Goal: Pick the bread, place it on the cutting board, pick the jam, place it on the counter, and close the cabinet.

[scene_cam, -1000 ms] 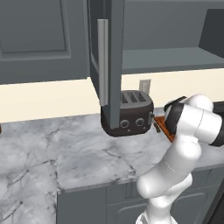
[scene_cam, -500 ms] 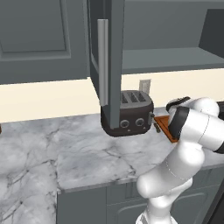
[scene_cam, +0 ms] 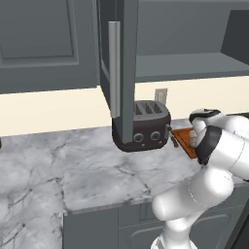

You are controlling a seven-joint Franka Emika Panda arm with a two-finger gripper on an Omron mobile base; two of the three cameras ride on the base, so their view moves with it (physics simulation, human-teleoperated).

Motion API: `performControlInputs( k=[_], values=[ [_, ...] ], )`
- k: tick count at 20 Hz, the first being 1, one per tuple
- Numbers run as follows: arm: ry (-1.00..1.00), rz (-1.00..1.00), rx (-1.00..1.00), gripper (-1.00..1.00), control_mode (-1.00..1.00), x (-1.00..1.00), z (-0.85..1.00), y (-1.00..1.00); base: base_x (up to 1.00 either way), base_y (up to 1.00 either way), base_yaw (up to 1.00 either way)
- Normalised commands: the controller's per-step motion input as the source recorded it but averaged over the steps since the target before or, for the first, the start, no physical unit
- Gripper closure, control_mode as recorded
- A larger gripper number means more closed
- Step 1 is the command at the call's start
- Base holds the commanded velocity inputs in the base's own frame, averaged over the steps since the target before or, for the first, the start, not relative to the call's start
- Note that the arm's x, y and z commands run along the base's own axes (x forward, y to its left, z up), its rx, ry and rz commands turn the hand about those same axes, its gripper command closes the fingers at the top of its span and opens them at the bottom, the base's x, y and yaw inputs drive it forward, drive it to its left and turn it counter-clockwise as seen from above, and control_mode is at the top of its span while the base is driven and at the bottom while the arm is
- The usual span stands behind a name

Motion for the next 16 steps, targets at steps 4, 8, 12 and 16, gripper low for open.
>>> performControlInputs(
  k=[4, 8, 12, 16],
  values=[
    [-0.11, 0.0, 0.0, -1.0, -1.0, -0.17, 0.13, 0.0, 0.0, 0.0, 0.0],
    [-0.1, 0.0, 0.0, -1.0, -1.0, -0.19, 0.13, 0.0, 0.0, 0.0, 0.0],
    [-0.09, 0.0, 0.0, -1.0, -1.0, -0.16, 0.18, 0.0, 0.0, 0.0, 0.0],
    [-0.1, 0.0, 0.0, -1.0, -1.0, -0.16, 0.21, 0.0, 0.0, 0.0, 0.0]
  ],
)
